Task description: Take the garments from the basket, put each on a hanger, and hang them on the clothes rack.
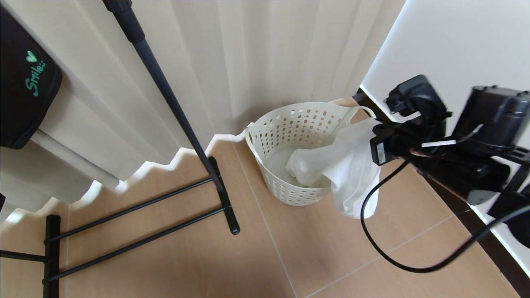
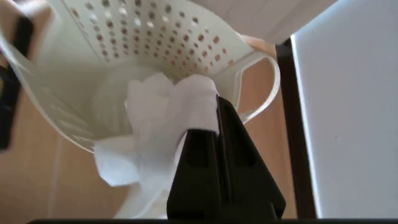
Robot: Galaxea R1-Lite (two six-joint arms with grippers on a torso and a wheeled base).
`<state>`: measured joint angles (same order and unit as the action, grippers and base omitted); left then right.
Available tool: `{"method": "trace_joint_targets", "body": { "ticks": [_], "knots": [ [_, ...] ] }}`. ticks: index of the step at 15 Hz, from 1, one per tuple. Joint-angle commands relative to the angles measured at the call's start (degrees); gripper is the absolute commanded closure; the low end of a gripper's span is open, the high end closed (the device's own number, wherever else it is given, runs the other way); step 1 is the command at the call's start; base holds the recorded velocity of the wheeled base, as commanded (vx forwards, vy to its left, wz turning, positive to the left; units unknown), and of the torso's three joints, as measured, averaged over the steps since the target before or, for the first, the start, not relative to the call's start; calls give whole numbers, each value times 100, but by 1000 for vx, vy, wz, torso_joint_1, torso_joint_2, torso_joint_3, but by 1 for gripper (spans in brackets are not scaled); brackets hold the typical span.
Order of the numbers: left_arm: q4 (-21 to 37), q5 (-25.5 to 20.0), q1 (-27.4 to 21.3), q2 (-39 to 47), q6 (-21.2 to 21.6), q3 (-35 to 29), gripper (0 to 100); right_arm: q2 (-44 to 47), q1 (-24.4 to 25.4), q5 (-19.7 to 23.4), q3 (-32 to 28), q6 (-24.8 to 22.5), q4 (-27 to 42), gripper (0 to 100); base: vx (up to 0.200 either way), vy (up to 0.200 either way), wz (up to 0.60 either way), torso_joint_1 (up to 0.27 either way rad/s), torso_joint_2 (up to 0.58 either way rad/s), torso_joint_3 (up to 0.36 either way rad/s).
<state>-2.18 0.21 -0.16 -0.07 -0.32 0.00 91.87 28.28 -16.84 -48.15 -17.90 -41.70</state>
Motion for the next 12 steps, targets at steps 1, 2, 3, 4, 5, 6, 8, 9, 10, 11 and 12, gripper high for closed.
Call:
{"method": "trace_joint_targets", "body": {
  "ticks": [1,2,3,4,5,6,8,9,10,11,12],
  "knots": [
    [-2,-12,-2,7,32,0,0,-1892,1109,75,280,858,242,100,0,0,0,0,0,0],
    [-2,-12,-2,7,23,0,0,-2085,1259,137,421,1060,233,100,0,0,0,0,0,0],
    [-2,-12,-2,7,23,0,0,-2138,1259,348,614,1201,180,100,0,0,0,0,0,0],
    [-2,-21,-2,7,32,0,0,-2103,1153,611,632,1271,189,100,0,0,0,0,0,0],
    [7,-21,-2,7,32,0,0,-2094,1065,726,658,1280,189,100,0,0,0,0,0,0],
    [7,-21,-2,7,32,0,0,-2033,1021,875,667,1289,224,100,0,0,0,0,0,0],
    [-2,-30,-2,7,23,0,0,-1883,1013,884,684,1289,215,100,0,0,0,0,0,0],
    [-2,-21,-2,7,23,0,0,-1742,1013,866,755,1289,163,100,0,0,0,0,0,0],
    [7,-30,-2,7,23,0,0,-1584,1013,857,772,1289,127,100,0,0,0,0,0,0],
    [7,-30,-2,7,23,0,0,-1532,1013,849,781,1289,127,100,0,0,0,0,0,0],
    [7,-30,-11,7,23,0,0,-1514,1013,840,781,1289,136,100,0,0,0,0,0,0]
  ]
}}
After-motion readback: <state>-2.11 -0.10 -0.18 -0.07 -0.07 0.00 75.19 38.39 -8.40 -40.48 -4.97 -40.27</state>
